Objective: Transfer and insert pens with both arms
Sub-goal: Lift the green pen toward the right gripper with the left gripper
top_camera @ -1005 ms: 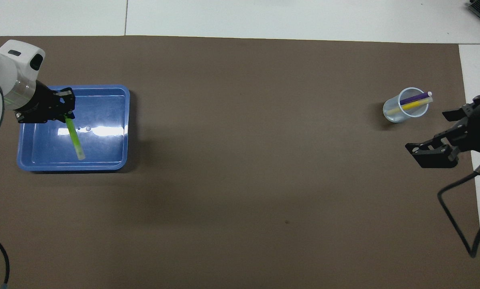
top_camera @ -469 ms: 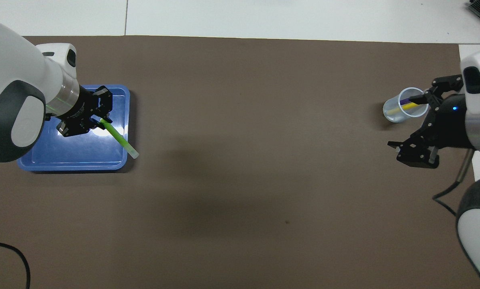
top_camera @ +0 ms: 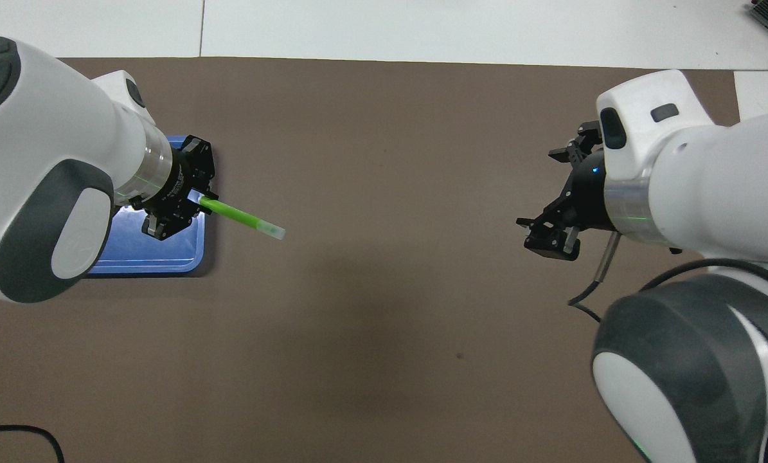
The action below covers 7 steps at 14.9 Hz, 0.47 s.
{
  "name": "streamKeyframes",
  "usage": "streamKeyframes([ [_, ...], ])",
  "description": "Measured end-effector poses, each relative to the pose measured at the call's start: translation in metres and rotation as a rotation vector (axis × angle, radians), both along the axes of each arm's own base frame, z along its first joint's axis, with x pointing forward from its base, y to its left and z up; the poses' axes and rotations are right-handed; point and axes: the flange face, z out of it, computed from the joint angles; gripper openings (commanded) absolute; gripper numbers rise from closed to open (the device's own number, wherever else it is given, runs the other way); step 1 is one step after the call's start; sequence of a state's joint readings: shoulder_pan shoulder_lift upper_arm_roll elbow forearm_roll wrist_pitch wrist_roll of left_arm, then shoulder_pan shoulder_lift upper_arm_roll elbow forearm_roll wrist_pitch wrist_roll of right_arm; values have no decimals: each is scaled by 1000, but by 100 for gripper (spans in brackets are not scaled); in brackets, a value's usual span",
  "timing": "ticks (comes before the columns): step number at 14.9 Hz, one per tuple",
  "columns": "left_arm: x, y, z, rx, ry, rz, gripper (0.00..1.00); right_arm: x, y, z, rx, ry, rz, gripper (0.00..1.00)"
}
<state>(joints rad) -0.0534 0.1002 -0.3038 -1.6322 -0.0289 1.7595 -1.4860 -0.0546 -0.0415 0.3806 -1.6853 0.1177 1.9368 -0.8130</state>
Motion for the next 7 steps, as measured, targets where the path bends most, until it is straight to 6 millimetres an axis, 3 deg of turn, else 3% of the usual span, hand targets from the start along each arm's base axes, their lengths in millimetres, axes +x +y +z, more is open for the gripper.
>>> streamKeyframes([
  [4,-19,-40,11,-13,-13,181,0,0,14,1,37,-16,-9,92],
  [7,-27,-66,13,-38,-28,341,0,-3,36,2,51,-51,31,88],
])
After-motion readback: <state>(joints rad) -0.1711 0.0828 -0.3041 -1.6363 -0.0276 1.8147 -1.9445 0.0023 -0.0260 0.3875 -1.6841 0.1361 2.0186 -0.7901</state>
